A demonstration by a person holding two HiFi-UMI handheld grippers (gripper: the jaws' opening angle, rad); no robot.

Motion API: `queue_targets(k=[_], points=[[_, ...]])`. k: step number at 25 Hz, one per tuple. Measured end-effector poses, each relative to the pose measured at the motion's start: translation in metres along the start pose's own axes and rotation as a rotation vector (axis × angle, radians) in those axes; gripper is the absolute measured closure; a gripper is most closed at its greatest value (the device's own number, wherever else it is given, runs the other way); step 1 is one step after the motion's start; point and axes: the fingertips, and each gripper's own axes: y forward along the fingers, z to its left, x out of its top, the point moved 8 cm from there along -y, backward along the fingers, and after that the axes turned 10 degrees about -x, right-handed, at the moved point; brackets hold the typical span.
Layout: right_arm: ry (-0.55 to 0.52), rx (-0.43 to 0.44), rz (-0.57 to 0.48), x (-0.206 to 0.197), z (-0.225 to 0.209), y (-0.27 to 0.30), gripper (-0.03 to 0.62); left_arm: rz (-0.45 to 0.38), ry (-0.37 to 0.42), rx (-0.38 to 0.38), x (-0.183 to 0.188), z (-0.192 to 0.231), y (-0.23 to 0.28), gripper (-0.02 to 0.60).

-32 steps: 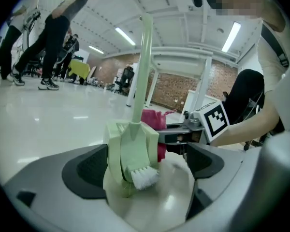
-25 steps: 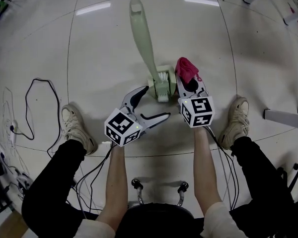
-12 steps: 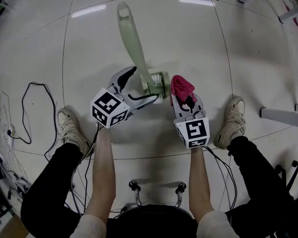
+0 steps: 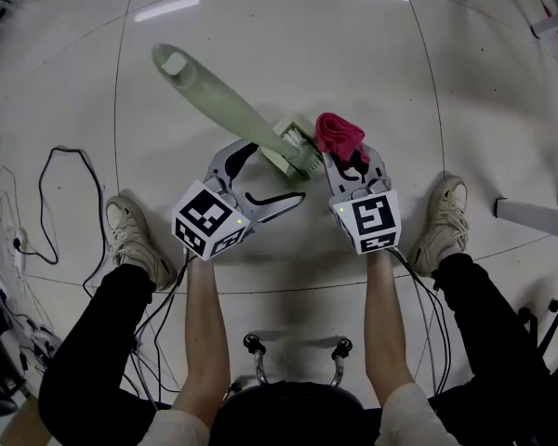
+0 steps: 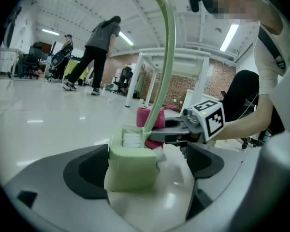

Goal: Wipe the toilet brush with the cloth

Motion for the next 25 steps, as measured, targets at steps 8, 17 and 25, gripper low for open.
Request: queue_targets(k=[8, 17, 25], points=[[-0.114, 0.073, -0.012, 0.018, 0.004, 0.032, 0.562, -0.036, -0.094, -0.035, -0.016, -0.046, -0.002, 0.091], [-0.056, -0.186, -0.099, 0.035, -0.035, 0.016, 0.562, -0.086, 0.007, 0.019, 0.022, -0.028, -0.007, 0.091], [0.349, -0.196, -0.07, -0.004, -0.064, 0.006, 0.562, -0.084, 0.024, 0.002, 0.032, -0.019, 0.008, 0.091]])
